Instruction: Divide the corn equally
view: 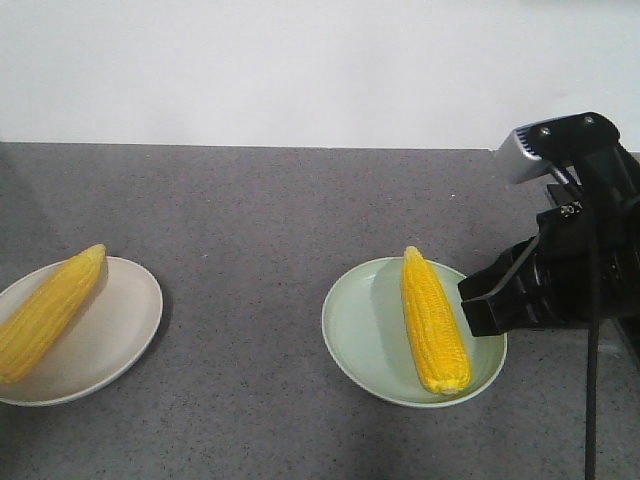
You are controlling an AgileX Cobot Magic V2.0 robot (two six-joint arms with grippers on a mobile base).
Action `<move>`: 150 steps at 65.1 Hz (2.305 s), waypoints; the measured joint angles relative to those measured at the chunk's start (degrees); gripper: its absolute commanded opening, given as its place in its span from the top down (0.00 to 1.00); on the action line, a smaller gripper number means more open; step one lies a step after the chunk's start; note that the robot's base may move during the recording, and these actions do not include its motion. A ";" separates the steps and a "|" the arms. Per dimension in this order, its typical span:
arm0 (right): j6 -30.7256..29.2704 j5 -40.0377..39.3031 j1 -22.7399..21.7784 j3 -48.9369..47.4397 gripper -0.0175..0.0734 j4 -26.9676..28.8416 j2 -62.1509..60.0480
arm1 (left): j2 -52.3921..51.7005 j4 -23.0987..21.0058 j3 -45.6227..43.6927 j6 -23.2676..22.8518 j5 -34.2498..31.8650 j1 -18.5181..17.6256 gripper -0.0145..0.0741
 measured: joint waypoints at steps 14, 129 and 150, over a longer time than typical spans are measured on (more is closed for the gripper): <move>0.00 0.00 0.00 0.00 0.82 0.00 0.00 | -12.83 12.20 14.47 -14.59 -8.53 2.77 0.85; 0.00 0.32 0.00 0.05 0.82 0.00 0.00 | -32.29 10.20 41.90 -11.19 -40.33 2.21 0.85; 0.00 0.37 0.00 0.05 0.82 0.00 0.00 | -32.29 10.20 41.90 -11.14 -40.17 2.21 0.85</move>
